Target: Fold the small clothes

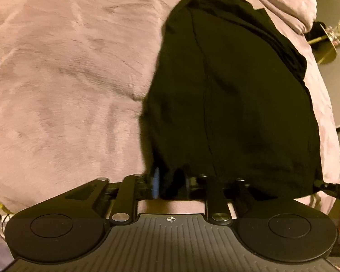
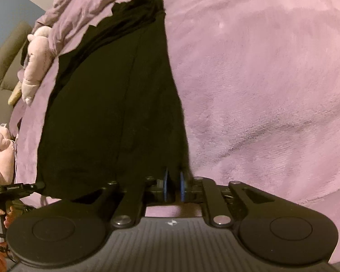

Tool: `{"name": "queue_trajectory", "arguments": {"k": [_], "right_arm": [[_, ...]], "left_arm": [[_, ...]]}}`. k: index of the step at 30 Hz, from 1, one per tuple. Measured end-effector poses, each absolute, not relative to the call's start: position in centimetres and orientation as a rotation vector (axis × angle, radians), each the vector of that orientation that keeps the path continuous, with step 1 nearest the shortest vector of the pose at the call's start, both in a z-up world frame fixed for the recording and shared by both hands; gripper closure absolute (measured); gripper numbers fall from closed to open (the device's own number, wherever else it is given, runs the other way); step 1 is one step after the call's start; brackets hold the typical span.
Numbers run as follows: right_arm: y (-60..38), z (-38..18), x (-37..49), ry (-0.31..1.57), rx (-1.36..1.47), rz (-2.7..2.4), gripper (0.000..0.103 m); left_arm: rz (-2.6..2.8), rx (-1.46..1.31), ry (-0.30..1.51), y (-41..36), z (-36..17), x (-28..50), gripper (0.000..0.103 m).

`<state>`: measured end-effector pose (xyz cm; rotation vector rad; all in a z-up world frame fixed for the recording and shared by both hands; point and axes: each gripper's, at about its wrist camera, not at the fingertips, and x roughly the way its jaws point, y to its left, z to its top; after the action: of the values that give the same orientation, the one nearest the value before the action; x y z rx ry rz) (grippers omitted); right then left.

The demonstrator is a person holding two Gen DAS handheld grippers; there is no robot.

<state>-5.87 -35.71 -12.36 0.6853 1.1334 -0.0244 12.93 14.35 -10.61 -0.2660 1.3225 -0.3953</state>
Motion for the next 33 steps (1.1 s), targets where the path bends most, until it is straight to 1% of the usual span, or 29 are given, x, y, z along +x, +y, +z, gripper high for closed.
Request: {"name": "queue_trajectory", "arguments": {"k": [1,2,3,4,5,7,10,15,18,22,24,25,26,27,28,29,31,33], "right_arm": [[-35.6,-12.5,-5.8,1.139,0.687,-0.023,0.09],[-35.6,-12.5,-5.6,1.142,0.687,-0.019,0.09],[-35.5,-12.5,-5.4,1.15,0.689,-0.012,0.09],[-35.6,-12.4,-5.2,1.154,0.694,-0.007,0.094],[-35.7,-12.3,-5.0,1.154,0.709,0.009,0.097],[-36.0,-11.9,-4.4,1.133,0.784,0.061,0.097],[-36.7,-10.6,-2.6,1.059,0.88,0.115,0.097],[-38.5,-8.2,3.6,0.909,0.902,0.113,0.098],[-39.2,-7.2,7.8,0.827,0.83,0.06,0.098],[-40.1,-7.6,12.4,0.775,0.737,-0.035,0.097],[-39.9,-8.0,13.9,0.768,0.66,-0.069,0.097],[-39.7,-8.1,14.4,0.765,0.636,-0.075,0.095],[-39.7,-8.2,14.7,0.764,0.62,-0.083,0.094],[-39.8,-8.2,14.7,0.754,0.596,-0.105,0.093],[-40.4,-8.2,14.0,0.741,0.566,-0.124,0.09],[-40.6,-8.0,13.6,0.725,0.529,-0.148,0.081],[-41.0,-7.9,12.9,0.71,0.463,-0.178,0.071],[-41.4,-8.3,12.6,0.719,0.445,-0.137,0.067]], "left_arm": [[-0.403,-0.246,1.325,14.1,-10.5,13.1,0.078],[-0.415,-0.224,1.325,13.9,-10.4,13.2,0.084],[-0.425,-0.211,1.325,13.7,-10.2,13.3,0.093],[-0.445,-0.22,1.333,13.7,-10.0,13.4,0.093],[-0.466,-0.247,1.337,13.6,-9.7,13.6,0.096],[-0.511,-0.284,1.314,13.3,-8.5,14.1,0.096],[-0.558,-0.349,1.202,12.6,-5.5,16.1,0.097],[-0.529,-0.49,0.999,12.4,-1.6,22.7,0.097],[-0.462,-0.513,0.937,11.9,-1.5,27.1,0.097],[-0.316,-0.461,0.93,11.1,-3.7,31.3,0.096],[-0.275,-0.422,0.955,10.6,-5.0,32.5,0.095],[-0.265,-0.41,0.957,10.4,-5.4,32.7,0.094],[-0.26,-0.395,0.949,10.3,-5.7,32.6,0.091],[-0.263,-0.388,0.937,10.5,-5.8,32.5,0.085],[-0.269,-0.388,0.923,10.8,-5.9,32.2,0.08],[-0.283,-0.385,0.922,11.0,-6.2,32.1,0.075],[-0.327,-0.356,0.935,11.2,-6.8,31.8,0.072],[-0.361,-0.306,0.959,10.9,-7.8,31.5,0.058]]}}
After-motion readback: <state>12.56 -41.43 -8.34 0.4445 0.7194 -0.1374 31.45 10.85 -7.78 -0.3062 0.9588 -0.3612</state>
